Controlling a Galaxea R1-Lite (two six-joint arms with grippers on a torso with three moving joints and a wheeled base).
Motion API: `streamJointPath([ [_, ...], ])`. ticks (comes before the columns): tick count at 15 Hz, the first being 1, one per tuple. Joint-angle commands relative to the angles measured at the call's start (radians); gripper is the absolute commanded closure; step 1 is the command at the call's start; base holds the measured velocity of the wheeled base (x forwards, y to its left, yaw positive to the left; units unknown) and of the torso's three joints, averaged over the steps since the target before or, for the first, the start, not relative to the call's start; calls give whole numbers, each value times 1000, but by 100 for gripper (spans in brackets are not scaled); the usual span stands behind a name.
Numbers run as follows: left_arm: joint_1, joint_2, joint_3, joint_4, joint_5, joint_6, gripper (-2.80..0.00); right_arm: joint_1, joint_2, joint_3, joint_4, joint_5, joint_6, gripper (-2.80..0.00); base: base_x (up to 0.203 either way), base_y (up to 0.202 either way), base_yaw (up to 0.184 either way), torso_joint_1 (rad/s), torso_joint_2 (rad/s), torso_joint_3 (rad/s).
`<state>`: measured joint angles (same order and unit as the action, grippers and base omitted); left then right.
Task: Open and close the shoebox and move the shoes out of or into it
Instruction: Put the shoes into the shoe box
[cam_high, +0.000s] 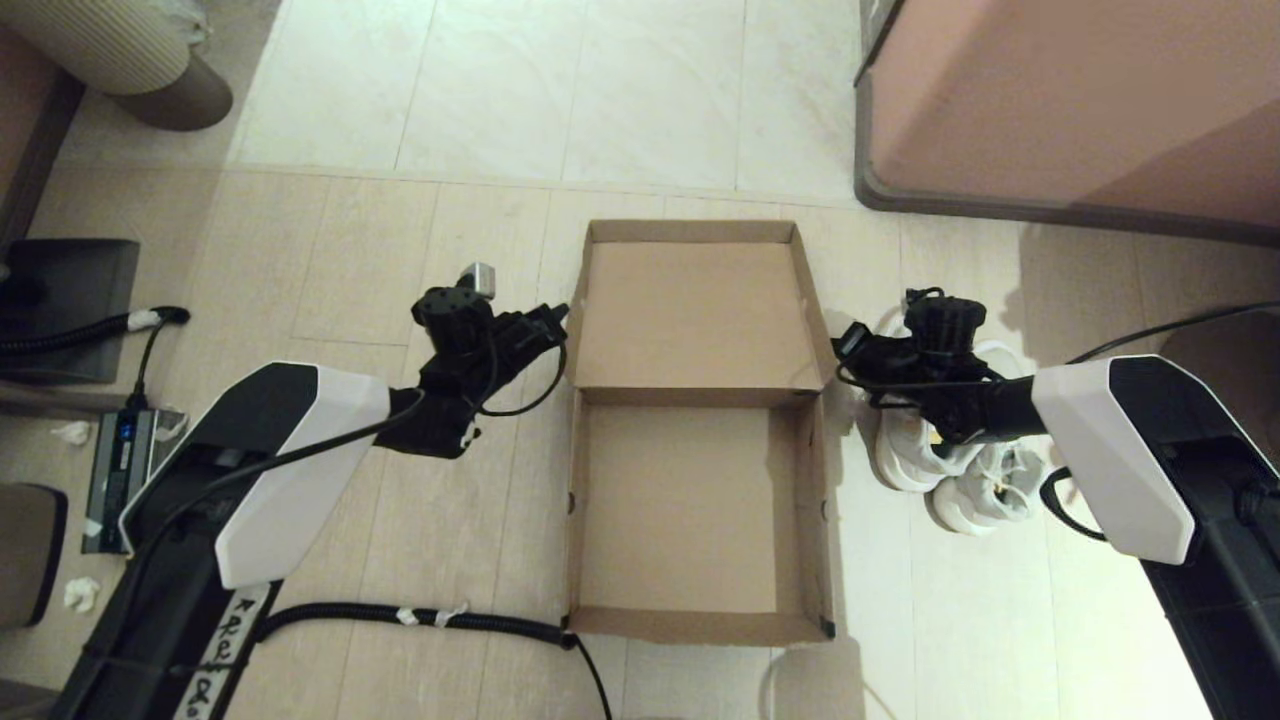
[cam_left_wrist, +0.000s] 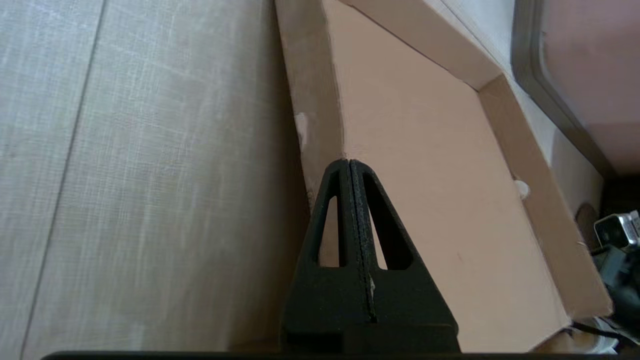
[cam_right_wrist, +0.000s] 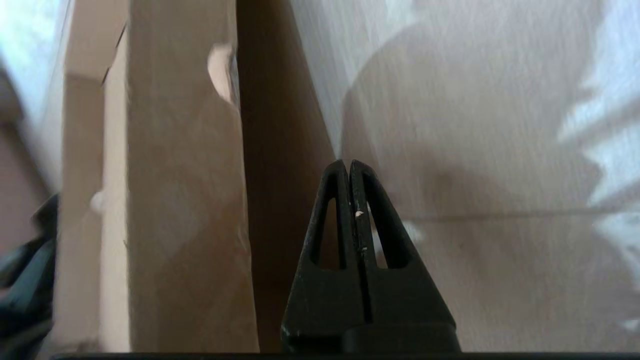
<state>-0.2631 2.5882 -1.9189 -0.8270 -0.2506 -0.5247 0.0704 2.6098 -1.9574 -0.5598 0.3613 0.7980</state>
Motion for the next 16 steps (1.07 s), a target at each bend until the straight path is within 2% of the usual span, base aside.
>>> streamJointPath([
  [1, -6, 12, 1, -4, 0, -3, 0, 9, 10, -1, -5, 19, 43, 0, 0, 0, 0, 0, 0, 0],
  [3, -11, 17, 0, -1, -3, -2, 0, 13, 12, -6, -6, 57, 146, 0, 0, 0, 0, 0, 0, 0],
  [6, -22, 35, 0, -1, -6, -3, 0, 12, 14, -4, -7, 127, 195, 0, 0, 0, 0, 0, 0, 0],
  [8, -28, 38, 0, -1, -9, -3, 0, 12, 15, -3, -30, 160, 276, 0, 0, 0, 0, 0, 0, 0],
  [13, -33, 44, -2, 0, -10, -3, 0, -28, 33, -3, -193, 356, 534, 0, 0, 0, 0, 0, 0, 0],
  [16, -33, 47, -2, 0, -13, -3, 0, -56, 52, -3, -301, 511, 624, 0, 0, 0, 0, 0, 0, 0],
])
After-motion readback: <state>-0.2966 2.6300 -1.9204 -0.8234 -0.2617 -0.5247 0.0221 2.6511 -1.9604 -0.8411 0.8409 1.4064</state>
